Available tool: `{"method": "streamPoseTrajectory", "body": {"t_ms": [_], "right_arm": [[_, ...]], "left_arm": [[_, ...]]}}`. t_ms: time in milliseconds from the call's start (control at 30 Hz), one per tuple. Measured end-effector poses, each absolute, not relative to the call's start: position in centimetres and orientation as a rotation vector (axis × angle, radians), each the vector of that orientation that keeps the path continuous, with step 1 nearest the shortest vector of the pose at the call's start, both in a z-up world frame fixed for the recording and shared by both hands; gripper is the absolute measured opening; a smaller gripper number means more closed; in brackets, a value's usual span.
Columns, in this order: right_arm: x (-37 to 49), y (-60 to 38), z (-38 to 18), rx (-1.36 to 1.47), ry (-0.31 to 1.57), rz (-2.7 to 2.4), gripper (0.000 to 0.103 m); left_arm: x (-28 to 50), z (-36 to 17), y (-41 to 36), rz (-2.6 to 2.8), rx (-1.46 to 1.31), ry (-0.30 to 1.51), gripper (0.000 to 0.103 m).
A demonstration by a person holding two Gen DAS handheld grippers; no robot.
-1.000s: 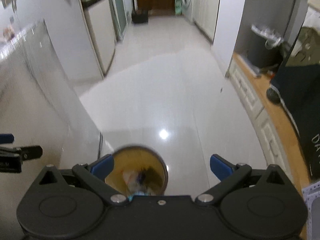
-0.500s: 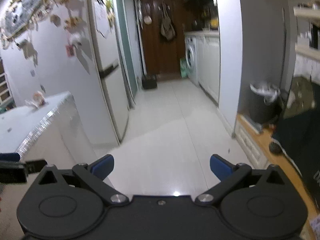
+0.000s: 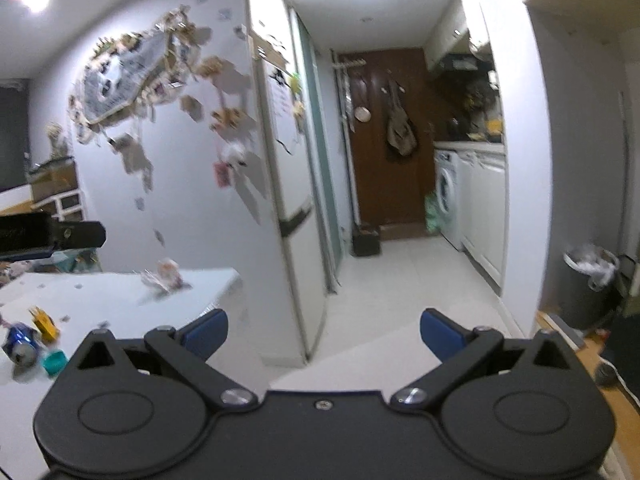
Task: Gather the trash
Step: 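Move both open tools back from the bin to the table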
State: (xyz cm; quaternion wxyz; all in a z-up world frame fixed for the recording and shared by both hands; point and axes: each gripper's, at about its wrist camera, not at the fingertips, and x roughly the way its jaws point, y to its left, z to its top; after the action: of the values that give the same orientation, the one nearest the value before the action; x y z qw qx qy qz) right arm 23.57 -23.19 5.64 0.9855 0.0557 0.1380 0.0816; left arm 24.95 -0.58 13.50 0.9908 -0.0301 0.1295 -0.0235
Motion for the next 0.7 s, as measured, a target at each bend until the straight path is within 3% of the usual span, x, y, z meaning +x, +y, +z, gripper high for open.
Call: {"method": "streamPoseTrajectory", "body": {"t_ms": [300,700], "right_arm": [[28.1,-17.7,7.9,0.085,0.249,0.273,0.103],[33.1,-11.5,8.2,0.023,0.299,0.336,0.103]], "left_arm": [[29.2,13.0,8.8,0.175,-0.230,0.223,0.103],[35.9,6.7,20.6,0.535,-0.449,0.375,0.103]]}}
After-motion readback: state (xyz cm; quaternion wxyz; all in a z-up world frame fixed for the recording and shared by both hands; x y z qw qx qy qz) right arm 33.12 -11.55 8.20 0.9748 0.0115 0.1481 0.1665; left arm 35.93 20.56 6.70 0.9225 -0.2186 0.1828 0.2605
